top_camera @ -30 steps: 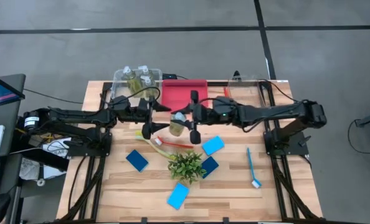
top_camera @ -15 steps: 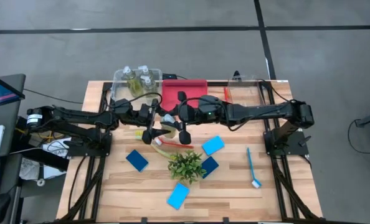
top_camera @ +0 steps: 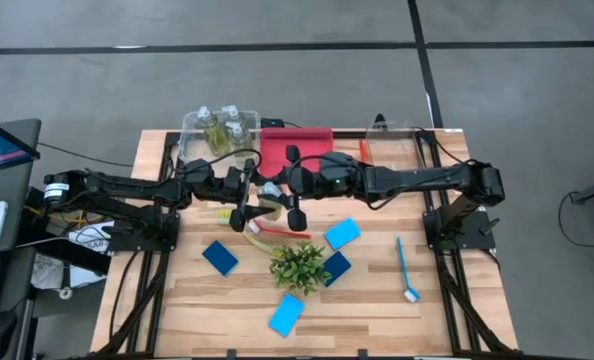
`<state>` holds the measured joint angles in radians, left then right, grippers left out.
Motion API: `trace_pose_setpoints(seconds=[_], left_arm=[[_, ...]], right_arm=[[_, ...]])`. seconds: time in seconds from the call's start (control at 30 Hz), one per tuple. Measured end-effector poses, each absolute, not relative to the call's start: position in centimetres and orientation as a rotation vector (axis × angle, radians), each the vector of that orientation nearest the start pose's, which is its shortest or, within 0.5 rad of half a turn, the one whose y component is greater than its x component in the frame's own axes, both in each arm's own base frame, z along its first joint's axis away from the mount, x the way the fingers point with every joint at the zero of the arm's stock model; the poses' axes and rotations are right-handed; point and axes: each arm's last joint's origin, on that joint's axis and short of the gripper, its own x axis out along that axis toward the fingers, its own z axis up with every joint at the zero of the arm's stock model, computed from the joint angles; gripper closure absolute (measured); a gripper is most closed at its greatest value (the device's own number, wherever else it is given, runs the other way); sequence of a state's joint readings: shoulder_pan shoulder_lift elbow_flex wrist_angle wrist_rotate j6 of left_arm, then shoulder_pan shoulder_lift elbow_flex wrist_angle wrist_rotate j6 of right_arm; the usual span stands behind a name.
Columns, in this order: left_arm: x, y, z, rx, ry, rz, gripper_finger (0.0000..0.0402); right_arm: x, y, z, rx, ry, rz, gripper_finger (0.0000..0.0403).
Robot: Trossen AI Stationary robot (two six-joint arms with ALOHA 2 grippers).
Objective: Pick & Place Kitchen Sink Supplies
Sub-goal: Put the yellow dishwashing liquid into the white bin
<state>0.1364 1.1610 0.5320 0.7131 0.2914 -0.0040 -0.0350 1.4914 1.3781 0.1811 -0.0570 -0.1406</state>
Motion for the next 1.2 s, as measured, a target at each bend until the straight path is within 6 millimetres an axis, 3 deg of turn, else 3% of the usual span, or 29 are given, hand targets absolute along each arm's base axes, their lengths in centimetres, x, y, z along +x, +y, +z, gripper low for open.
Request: trace_pose_setpoints(seconds=[0.47, 0.93, 1.2], left_arm=[[24.22, 2.48, 25.84, 0.023, -0.086, -0.155, 0.0164], [24.22, 2.5, 25.86, 0.018, -0.089, -0.148, 0.0164], [24.24, 2.52, 25.74, 0.001, -0.078, -0.145, 0.0167]], right_arm=[[34.55, -1.04, 40.5, -0.138, -0.069, 0.024, 0.03], [34.54, -1.0, 40.47, -0.139, -0.066, 0.041, 0.0298], [34.43, -1.01, 40.5, -0.152, -0.055, 0.038, 0.0245]])
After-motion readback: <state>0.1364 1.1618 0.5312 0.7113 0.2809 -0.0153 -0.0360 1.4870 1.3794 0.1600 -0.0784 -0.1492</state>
